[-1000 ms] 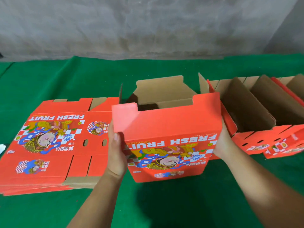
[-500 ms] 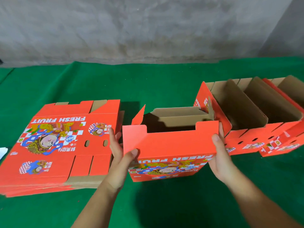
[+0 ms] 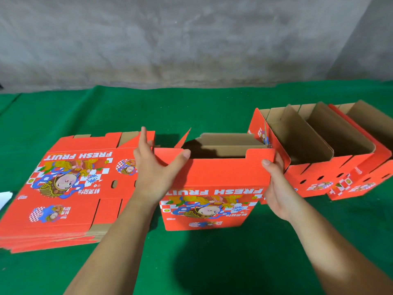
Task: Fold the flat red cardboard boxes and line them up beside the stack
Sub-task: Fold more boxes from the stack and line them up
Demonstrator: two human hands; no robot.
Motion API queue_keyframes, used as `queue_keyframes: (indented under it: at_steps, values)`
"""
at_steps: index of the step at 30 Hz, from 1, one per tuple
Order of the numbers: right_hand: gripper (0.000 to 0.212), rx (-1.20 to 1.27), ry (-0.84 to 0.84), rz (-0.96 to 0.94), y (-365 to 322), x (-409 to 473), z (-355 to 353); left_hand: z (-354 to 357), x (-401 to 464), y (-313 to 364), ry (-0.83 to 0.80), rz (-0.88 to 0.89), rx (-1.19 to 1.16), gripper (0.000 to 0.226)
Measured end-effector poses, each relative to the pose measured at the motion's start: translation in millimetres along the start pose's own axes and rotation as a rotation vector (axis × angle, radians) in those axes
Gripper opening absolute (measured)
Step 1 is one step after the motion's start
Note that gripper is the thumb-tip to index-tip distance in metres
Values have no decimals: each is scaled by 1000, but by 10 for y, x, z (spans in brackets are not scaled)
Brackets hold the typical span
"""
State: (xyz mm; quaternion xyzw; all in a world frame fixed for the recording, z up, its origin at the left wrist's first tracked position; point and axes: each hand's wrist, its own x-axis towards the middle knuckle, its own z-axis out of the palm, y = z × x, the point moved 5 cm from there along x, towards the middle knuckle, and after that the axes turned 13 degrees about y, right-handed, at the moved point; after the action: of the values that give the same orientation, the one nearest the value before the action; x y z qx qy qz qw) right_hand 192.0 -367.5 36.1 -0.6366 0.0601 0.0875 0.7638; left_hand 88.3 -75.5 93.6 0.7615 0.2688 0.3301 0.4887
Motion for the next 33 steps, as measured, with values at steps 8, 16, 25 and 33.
queue_keyframes:
  at_steps: [8, 16, 25, 33]
  values:
    - [79, -121, 69, -21, -21, -152, 65, 78, 9, 246, 16, 88, 308, 119]
    - [102, -148, 150, 291, -16, -85, 95, -39, 229, 169, -85, -66, 386, 84]
    - [70, -161, 70, 377, -272, -28, 345, -115, 387, 187, -368, -189, 287, 70]
    - [49, 46, 396, 319, -161, 49, 35, -442, 612, -108, -61, -49, 236, 35]
